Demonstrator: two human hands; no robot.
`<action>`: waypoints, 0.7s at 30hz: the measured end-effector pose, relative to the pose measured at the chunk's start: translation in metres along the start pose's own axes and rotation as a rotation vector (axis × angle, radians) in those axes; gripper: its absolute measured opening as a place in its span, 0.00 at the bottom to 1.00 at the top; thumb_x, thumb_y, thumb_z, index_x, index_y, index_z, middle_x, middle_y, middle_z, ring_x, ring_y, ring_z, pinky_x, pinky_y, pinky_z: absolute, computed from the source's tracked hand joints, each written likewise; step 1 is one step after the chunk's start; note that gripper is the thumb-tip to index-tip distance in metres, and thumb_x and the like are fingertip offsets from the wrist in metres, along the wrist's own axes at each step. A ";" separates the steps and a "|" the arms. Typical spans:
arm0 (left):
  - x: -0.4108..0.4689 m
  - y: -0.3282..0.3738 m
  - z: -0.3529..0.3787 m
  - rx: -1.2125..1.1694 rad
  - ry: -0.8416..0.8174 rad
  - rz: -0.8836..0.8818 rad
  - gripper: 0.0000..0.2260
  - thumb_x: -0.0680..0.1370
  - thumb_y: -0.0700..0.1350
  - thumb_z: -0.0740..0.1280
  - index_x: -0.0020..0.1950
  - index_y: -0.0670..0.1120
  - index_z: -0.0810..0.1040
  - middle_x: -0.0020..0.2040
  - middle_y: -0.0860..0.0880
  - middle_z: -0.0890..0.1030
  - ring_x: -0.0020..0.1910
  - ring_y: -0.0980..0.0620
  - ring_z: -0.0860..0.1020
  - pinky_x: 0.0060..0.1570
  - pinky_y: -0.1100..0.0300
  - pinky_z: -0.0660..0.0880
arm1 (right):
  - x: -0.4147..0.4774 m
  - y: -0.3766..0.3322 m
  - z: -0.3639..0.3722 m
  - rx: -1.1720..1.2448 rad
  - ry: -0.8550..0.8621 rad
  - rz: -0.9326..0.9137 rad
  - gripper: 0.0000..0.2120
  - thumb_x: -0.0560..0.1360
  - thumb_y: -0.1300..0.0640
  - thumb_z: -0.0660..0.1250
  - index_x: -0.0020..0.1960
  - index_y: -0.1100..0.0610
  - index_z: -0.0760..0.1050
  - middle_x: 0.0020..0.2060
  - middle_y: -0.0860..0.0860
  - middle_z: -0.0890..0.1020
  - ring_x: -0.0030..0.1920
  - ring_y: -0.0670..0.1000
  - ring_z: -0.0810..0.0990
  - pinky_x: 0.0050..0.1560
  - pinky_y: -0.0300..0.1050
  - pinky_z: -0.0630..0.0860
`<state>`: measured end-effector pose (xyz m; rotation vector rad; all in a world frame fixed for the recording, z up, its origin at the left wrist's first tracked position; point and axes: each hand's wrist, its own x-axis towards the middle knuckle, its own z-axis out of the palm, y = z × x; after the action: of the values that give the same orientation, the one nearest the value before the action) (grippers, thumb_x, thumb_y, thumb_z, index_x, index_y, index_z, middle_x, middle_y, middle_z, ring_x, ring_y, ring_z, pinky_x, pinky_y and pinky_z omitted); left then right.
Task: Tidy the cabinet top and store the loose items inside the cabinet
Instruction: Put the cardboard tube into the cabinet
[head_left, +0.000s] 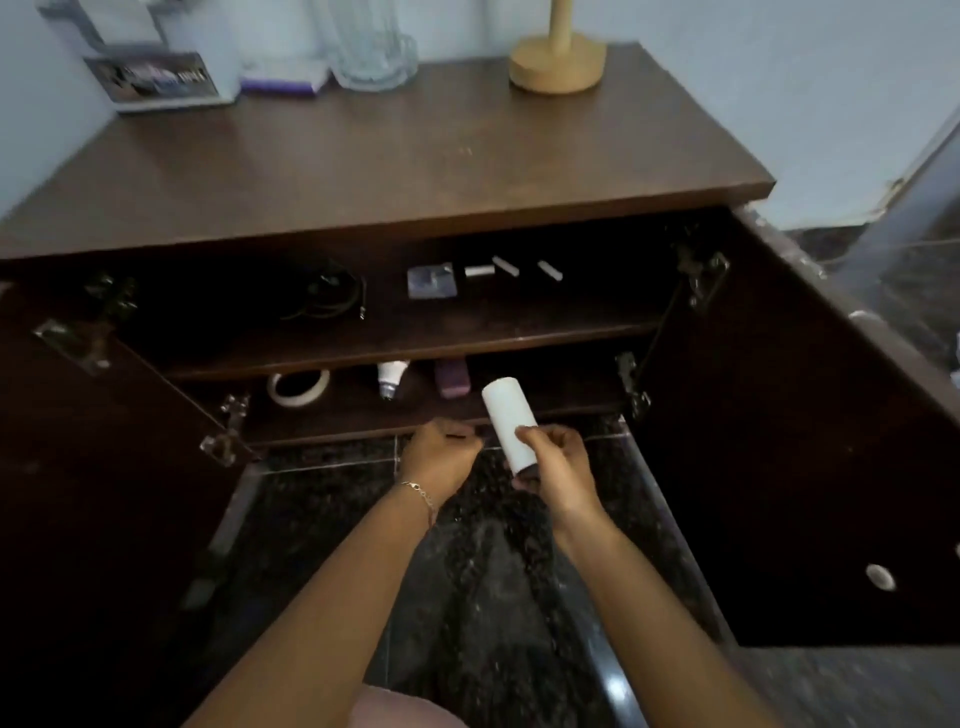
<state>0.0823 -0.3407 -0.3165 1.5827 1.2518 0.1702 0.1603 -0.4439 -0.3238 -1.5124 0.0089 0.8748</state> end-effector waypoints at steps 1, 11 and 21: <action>0.005 -0.014 0.004 0.013 -0.023 -0.012 0.07 0.67 0.47 0.70 0.44 0.50 0.78 0.46 0.46 0.82 0.49 0.46 0.80 0.55 0.52 0.77 | 0.014 0.006 0.001 -0.025 0.017 -0.004 0.14 0.75 0.57 0.69 0.56 0.60 0.69 0.48 0.55 0.76 0.43 0.53 0.79 0.35 0.44 0.77; 0.052 -0.044 0.002 0.115 0.040 0.128 0.06 0.75 0.41 0.68 0.50 0.47 0.77 0.46 0.51 0.80 0.47 0.53 0.78 0.46 0.63 0.70 | 0.141 0.012 0.034 -0.469 0.225 -0.233 0.21 0.69 0.50 0.73 0.54 0.58 0.68 0.51 0.56 0.78 0.48 0.57 0.80 0.43 0.43 0.74; 0.078 -0.054 -0.011 0.097 0.096 0.170 0.05 0.76 0.41 0.68 0.51 0.47 0.77 0.39 0.57 0.76 0.39 0.59 0.75 0.33 0.74 0.67 | 0.177 0.009 0.055 -0.645 0.360 -0.343 0.35 0.70 0.46 0.73 0.66 0.65 0.63 0.62 0.61 0.74 0.61 0.61 0.75 0.55 0.46 0.72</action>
<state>0.0756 -0.2798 -0.3896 1.7838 1.2138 0.3007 0.2528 -0.3122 -0.4155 -2.1778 -0.2852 0.3234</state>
